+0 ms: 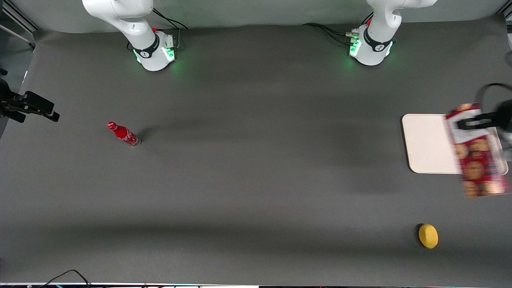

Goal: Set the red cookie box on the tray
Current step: 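Lift the box with the left gripper and carry it over the cream tray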

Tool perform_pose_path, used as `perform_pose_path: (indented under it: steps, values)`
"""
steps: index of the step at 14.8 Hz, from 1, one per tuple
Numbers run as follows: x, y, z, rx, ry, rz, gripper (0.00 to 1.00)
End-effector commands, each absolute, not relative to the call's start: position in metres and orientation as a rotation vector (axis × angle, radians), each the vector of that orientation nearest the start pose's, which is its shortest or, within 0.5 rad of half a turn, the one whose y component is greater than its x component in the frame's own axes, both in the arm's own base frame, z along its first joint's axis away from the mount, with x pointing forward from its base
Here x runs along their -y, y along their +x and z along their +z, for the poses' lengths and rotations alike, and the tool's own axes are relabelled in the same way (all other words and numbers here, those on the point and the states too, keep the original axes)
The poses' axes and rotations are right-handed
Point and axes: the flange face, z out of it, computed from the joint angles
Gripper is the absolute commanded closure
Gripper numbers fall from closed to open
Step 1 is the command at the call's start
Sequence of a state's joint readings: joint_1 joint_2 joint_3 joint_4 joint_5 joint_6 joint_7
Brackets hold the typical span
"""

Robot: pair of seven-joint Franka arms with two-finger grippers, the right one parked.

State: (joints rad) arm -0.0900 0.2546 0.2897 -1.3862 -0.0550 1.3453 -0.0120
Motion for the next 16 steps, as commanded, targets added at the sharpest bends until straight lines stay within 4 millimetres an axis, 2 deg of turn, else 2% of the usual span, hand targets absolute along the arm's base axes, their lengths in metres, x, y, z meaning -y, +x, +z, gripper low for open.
perform_pose_path:
  steps: [1,3,4,5,7,9,13,16]
  values:
    - [-0.223,0.59,0.507,0.41,-2.98,0.469,1.0]
    - [-0.284,0.588,0.453,0.453,-2.933,0.488,1.0]
    - [-0.303,0.587,0.428,0.368,-2.941,0.478,1.0]
    - [-0.319,0.586,0.393,0.307,-2.932,0.497,1.0]
    - [-0.345,0.579,0.344,0.266,-2.958,0.475,1.0]
    - [-0.368,0.566,0.308,0.185,-2.973,0.493,1.0]
    - [-0.402,0.52,0.266,0.123,-3.013,0.485,1.0]
    - [-0.412,0.5,0.256,0.1,-3.046,0.497,1.0]
